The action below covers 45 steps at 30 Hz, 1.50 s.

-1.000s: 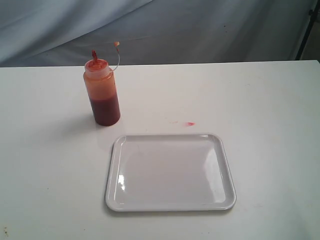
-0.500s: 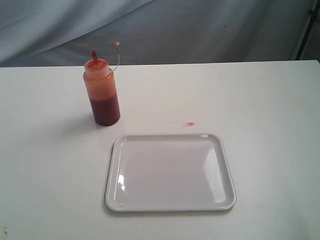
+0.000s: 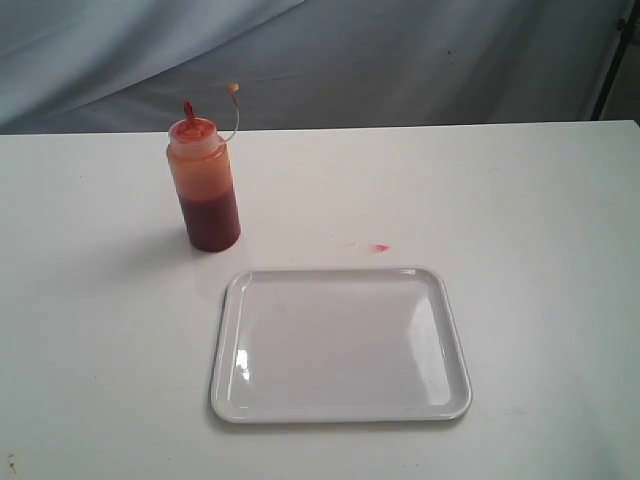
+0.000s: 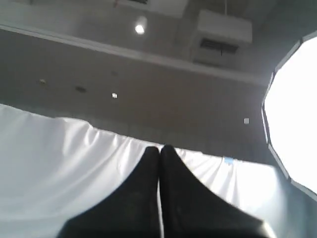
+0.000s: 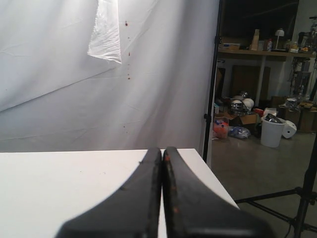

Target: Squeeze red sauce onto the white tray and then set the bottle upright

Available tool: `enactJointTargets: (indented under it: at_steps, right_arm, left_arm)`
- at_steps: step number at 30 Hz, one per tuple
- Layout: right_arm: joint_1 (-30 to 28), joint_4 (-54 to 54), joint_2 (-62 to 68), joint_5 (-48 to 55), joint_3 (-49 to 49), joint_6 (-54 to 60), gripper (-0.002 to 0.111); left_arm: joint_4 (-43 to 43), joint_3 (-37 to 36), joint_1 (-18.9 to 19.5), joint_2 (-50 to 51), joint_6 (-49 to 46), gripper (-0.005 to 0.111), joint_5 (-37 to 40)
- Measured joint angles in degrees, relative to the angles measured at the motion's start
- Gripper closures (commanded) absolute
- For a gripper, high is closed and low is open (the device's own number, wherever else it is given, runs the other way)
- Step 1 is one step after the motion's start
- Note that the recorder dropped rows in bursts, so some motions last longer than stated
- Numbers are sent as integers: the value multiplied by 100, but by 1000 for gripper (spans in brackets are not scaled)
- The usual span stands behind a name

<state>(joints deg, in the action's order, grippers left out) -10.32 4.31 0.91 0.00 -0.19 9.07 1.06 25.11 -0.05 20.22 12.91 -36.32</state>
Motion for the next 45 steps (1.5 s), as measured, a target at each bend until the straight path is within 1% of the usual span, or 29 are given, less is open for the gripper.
enactJointTargets:
  at_steps: [3, 6, 9, 12, 18, 30, 35, 39, 41, 43, 45]
  right_arm:
    - [0, 0, 0, 0, 0, 0, 108]
    - [0, 0, 0, 0, 0, 0, 108]
    - [0, 0, 0, 0, 0, 0, 108]
    - [0, 0, 0, 0, 0, 0, 108]
    - [0, 0, 0, 0, 0, 0, 108]
    - [0, 0, 0, 0, 0, 0, 108]
    - [0, 0, 0, 0, 0, 0, 108]
    - [0, 0, 0, 0, 0, 0, 108]
    - [0, 0, 0, 0, 0, 0, 108]
    - [0, 0, 0, 0, 0, 0, 108]
    - [0, 0, 0, 0, 0, 0, 108]
  left_arm:
    - [-417, 810, 5, 996, -140, 106, 726]
    - [-627, 1221, 5, 1788, -176, 106, 1479]
    - [-812, 1271, 5, 2392, -217, 106, 2013]
    - [-991, 1271, 0, 2857, -238, 106, 2287]
    - [-1187, 1271, 5, 3255, -248, 106, 2301]
    - [-1209, 1271, 5, 3309, -261, 106, 2371]
    - [-1209, 1271, -12, 3577, -261, 106, 2439]
    - [-1310, 1152, -242, 4024, -261, 106, 2463]
    - [-1634, 1135, -415, 4393, -261, 106, 2477]
    - [-1886, 1135, -499, 4560, -261, 106, 2477]
    - [-1944, 1135, -527, 4594, -261, 106, 2381]
